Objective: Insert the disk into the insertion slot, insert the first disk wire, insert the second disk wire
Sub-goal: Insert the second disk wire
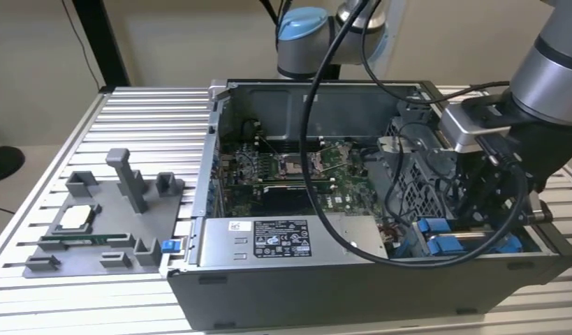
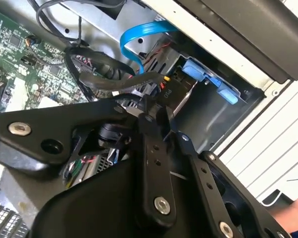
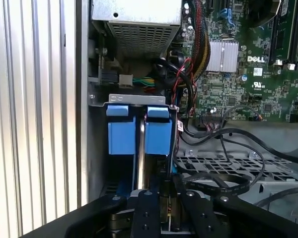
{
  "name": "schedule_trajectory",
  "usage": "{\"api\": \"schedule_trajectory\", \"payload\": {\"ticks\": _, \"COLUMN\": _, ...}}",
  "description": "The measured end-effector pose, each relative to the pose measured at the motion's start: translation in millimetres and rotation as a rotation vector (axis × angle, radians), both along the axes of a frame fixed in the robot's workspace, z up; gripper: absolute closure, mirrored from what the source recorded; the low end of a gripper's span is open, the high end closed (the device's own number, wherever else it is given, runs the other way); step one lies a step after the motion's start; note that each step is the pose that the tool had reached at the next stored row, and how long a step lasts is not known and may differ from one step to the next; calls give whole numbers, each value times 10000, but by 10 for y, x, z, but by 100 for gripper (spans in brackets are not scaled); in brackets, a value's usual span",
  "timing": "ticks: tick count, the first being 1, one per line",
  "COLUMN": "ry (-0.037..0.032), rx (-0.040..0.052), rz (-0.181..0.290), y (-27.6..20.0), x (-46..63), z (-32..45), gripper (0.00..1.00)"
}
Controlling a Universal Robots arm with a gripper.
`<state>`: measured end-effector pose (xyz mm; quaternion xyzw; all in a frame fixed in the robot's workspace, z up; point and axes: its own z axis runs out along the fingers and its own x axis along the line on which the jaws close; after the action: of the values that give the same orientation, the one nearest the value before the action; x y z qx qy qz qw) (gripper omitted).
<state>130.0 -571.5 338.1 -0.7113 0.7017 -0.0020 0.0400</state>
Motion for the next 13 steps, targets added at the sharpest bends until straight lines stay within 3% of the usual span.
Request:
{"api": "schedule_trajectory", "payload": {"ticks": 9, "ry": 2, "rx": -31, "rz": -1, "y": 0, "x": -1, "z": 426, "gripper": 0}}
{"api": "schedule_trajectory", "payload": {"ticks": 13, "ry": 2, "rx": -25, "rz": -1, "y": 0, "x": -1, "z": 454, "gripper": 0}}
